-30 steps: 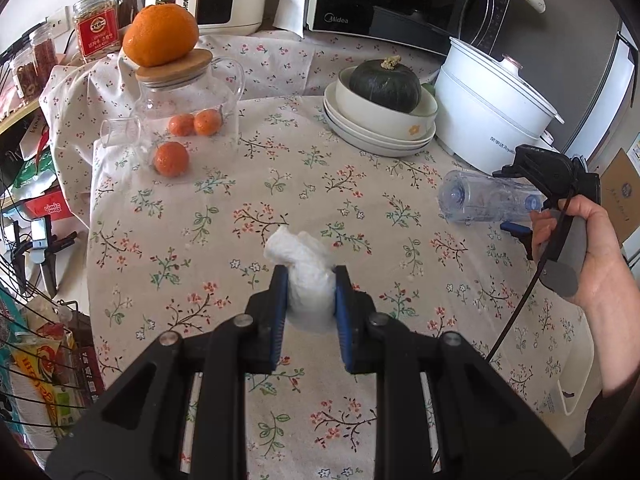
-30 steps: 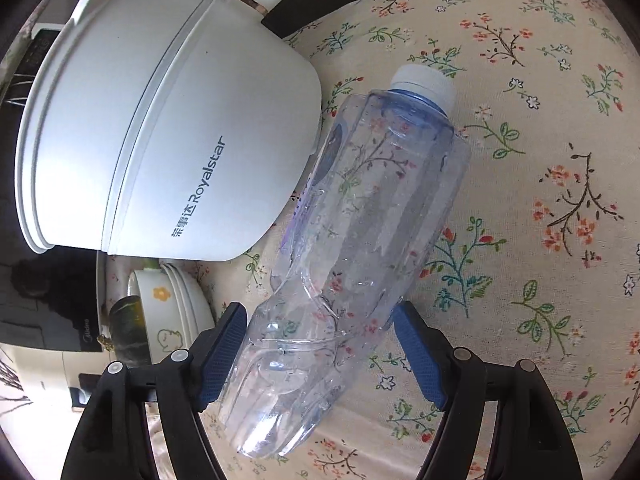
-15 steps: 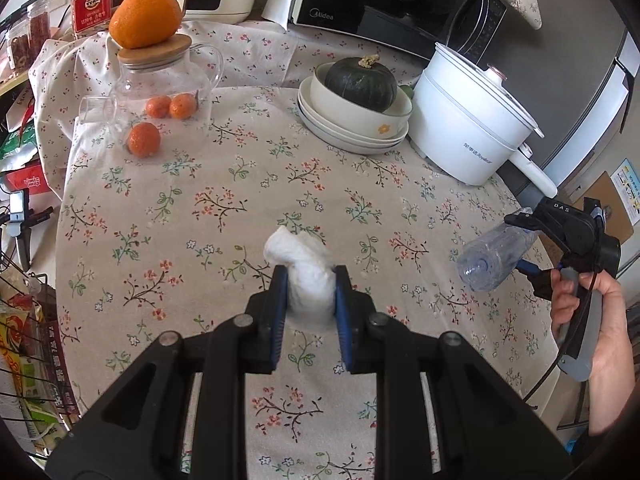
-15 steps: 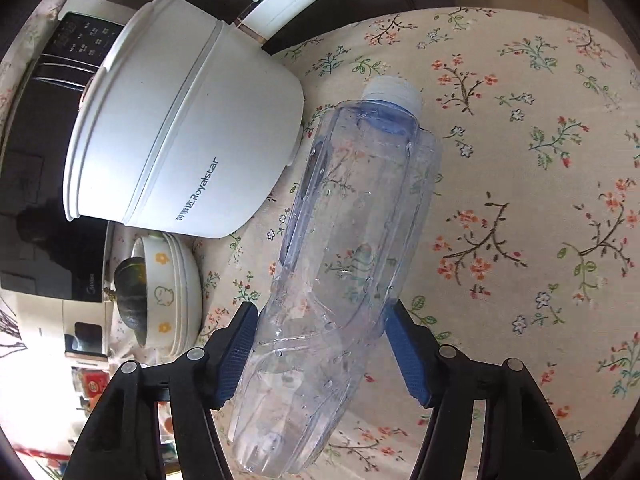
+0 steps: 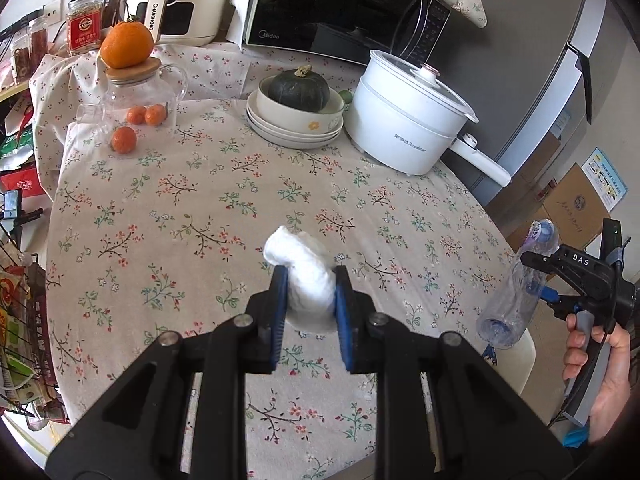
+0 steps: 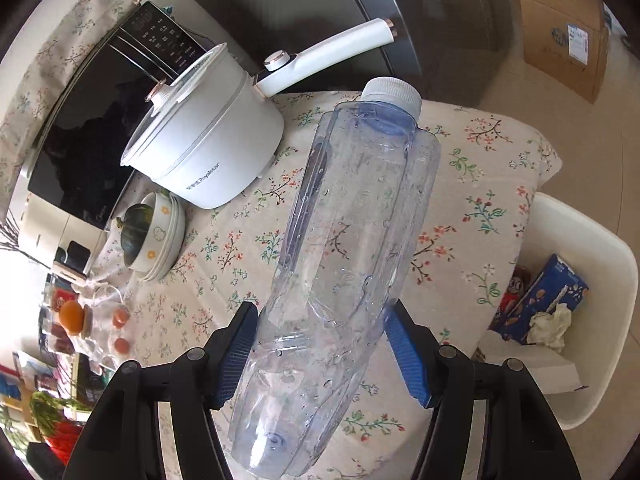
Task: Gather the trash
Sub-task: 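Lift the garlic and bottle and carry both over the white bin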
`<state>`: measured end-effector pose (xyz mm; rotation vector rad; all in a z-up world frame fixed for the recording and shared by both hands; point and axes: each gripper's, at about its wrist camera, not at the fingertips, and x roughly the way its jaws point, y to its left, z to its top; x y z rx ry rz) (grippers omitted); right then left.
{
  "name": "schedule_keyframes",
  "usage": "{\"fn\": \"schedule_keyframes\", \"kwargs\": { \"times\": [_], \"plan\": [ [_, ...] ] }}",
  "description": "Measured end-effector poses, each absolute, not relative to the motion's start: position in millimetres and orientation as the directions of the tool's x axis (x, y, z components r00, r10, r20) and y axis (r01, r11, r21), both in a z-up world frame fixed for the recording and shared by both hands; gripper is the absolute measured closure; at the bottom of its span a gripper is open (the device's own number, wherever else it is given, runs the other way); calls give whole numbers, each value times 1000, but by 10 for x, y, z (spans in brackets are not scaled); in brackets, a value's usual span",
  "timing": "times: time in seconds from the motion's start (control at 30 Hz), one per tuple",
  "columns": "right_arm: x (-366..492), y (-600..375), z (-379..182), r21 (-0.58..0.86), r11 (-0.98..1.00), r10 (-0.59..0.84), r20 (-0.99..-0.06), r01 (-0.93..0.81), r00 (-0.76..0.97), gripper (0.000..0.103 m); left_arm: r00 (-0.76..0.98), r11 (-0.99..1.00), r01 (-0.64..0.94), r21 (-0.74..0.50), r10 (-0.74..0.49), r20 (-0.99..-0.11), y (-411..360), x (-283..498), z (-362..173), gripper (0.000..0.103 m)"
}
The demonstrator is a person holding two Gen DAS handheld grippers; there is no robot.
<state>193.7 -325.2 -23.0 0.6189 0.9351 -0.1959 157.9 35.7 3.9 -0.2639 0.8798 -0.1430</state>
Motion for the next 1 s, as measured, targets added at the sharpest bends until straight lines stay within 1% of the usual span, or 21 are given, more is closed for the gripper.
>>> {"fn": "schedule_keyframes", "kwargs": {
  "times": [0.13, 0.27, 0.4, 0.5, 0.67, 0.83, 1.0],
  "plan": [
    [1631, -3327, -101, 324, 858, 17, -793, 399, 608, 37, 614, 955, 52, -291, -260, -745, 104, 1441, 0, 79],
    [1427, -3464, 11, 301, 872, -11, -777, 387, 630, 37, 619, 964, 116, -239, -258, -742, -179, 1340, 48, 79],
    [1242, -3634, 76, 270, 883, -42, -769, 384, 638, 37, 618, 960, 176, -216, -279, -735, -432, 1275, 88, 79],
    [1119, -3799, 63, 265, 877, -58, -770, 401, 635, 36, 610, 952, 222, -210, -303, -732, -638, 1246, 90, 79],
    [933, -4024, 4, 208, 882, -106, -786, 422, 609, 36, 586, 932, 312, -183, -340, -736, -1013, 1180, 39, 79],
    [754, -4194, -5, 139, 896, -160, -784, 422, 600, 36, 517, 890, 406, -208, -411, -751, -1393, 1108, -95, 79],
    [658, -4311, -66, 91, 904, -193, -786, 418, 587, 36, 470, 854, 480, -198, -441, -765, -1781, 1001, -215, 79]
  ]
}}
